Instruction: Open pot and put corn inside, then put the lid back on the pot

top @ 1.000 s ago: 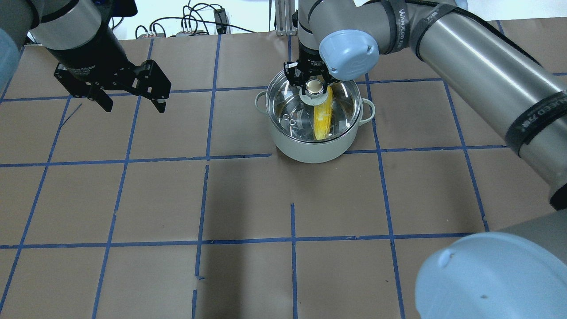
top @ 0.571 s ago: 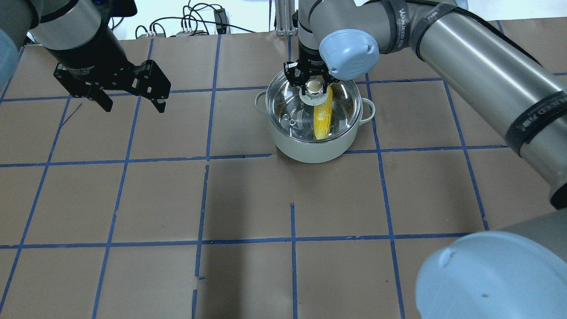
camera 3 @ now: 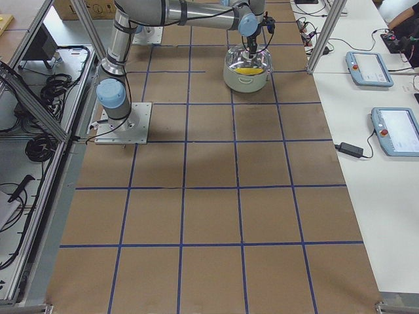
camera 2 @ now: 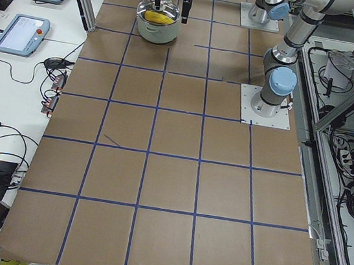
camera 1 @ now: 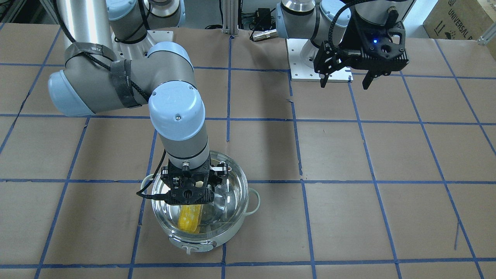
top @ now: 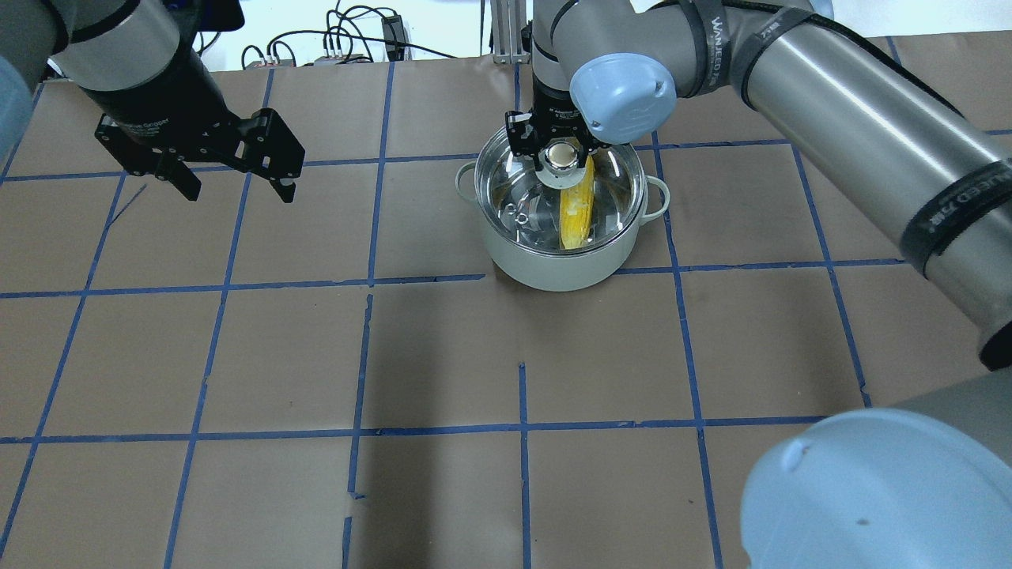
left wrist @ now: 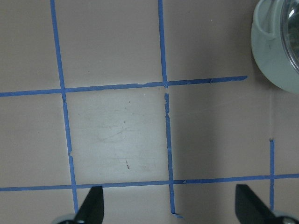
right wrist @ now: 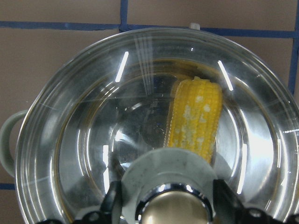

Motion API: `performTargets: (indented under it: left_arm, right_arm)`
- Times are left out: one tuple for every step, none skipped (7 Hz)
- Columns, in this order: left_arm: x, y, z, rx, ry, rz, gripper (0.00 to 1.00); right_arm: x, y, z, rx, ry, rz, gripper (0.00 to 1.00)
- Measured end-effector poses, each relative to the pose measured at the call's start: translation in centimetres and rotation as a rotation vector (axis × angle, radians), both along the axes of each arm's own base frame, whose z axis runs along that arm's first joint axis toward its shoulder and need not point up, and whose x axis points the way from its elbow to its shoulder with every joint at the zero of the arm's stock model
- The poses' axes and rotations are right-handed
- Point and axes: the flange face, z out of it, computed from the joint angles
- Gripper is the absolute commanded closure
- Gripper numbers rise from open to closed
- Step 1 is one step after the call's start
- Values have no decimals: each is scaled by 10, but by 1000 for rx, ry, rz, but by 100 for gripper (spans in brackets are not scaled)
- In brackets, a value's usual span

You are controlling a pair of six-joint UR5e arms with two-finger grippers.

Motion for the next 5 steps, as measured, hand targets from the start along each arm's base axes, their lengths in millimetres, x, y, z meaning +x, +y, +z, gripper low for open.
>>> performTargets:
  left_arm:
    - [0, 0, 0, 0, 0, 0, 0]
    - [0, 0, 0, 0, 0, 0, 0]
    - [0, 0, 0, 0, -1, 0, 0]
    - [0, 0, 0, 0, -1, 0, 0]
    - [0, 0, 0, 0, -1, 0, 0]
  right_arm:
    - [-1, 0, 2, -2, 0, -1, 1]
    - [-2, 0, 5, -3, 0, -2, 1]
    - [-4, 0, 9, -6, 0, -4, 1]
    - [-6, -1, 14, -11, -1, -7, 1]
    - [-11, -3, 23, -23, -3, -10, 1]
